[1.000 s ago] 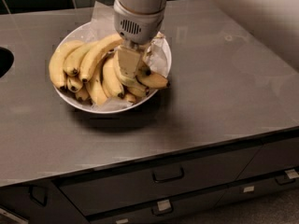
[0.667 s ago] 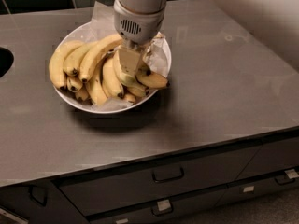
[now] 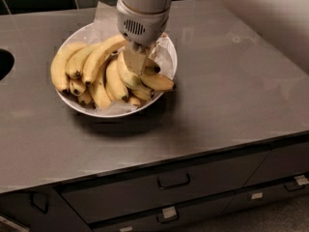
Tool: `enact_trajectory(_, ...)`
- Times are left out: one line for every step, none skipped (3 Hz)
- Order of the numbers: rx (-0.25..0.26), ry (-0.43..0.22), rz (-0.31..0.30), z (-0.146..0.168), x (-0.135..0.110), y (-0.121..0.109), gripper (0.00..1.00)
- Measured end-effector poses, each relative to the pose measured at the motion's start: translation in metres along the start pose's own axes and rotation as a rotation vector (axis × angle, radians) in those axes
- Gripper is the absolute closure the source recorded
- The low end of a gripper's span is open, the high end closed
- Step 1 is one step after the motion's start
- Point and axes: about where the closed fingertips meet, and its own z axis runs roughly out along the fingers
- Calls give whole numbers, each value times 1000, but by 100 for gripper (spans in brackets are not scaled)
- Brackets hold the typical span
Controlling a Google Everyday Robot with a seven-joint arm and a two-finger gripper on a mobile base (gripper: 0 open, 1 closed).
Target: Pick banana from white bowl
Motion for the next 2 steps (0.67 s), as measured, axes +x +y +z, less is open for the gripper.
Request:
enact_trajectory(29, -25, 35, -15, 19, 2, 100)
enact_trajectory(68, -33, 102, -32, 51, 1, 100)
